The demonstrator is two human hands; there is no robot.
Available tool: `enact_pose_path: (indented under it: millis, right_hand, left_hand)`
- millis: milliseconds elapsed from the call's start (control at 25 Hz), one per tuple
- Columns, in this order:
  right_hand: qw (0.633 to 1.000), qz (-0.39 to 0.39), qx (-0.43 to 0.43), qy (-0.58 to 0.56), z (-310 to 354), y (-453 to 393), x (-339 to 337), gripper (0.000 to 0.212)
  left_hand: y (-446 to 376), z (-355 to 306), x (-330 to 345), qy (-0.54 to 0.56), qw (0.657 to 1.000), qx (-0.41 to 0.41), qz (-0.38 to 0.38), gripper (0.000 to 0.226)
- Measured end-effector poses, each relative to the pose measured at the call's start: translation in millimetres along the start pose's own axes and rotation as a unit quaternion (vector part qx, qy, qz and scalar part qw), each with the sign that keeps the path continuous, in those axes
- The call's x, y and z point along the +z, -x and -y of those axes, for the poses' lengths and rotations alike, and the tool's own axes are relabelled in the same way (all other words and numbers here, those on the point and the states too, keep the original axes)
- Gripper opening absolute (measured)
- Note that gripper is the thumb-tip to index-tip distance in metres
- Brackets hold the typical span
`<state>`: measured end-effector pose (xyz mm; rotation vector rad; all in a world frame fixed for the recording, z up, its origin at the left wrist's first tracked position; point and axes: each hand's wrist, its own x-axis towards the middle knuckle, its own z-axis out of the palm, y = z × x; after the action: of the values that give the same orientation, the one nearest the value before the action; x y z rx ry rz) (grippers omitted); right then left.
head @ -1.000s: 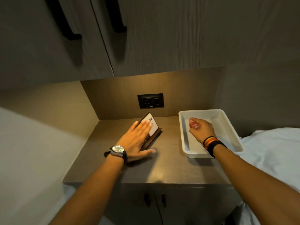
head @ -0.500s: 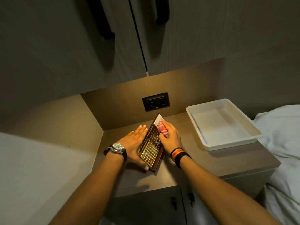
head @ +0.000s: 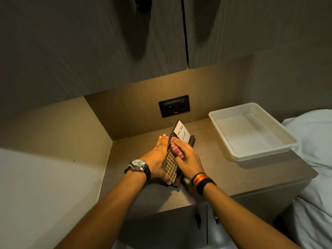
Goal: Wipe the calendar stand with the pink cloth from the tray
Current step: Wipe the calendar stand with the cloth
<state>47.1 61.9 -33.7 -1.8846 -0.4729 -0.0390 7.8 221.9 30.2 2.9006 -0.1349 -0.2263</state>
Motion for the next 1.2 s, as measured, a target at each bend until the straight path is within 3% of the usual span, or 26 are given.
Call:
enact_pose_path:
  millis: [80,280,520,720,1000,1200]
  right_hand:
    - [0.999,-0.027,0.031,-0.018,6.4,-18.2,0.2,0.061]
    - [0.999,0.027,-0.039,-0.003,-1.2,9.5,0.8,0.063]
    - [0.998,-0.041,0.036,0.019,-12.2,-17.0,1.7,0.059]
    - [1.0,-0.016,0.021,0.008,-2.5,43.9,21.1,0.062]
    - [0.996,-0.05,0.072,0.013,-9.1,-13.6,2.4,0.059]
    - [0.999,-0.019,0.022,0.014,2.0,56.7,20.1,0.06]
  left_hand:
    - [-0.7,-0.7,0.0,-0.004,1.0,-0.006,0.0,0.171]
    - [0.5,-2.0,0.2,0.007,1.0,-0.006,-0.006,0.17]
    - [-0.4,-2.8,1.7,-0.002,1.0,-0.016,0.0,0.17]
    - [0.1,-4.8,0.1,0.001,1.0,-0.012,-0.005,0.169]
    - [2.2,-6.6,1.6,-0.006,1.0,-0.023,-0.003,0.172]
    - [2.6,-8.3,1.6,-0.001,1.0,-0.026,-0.006,0.17]
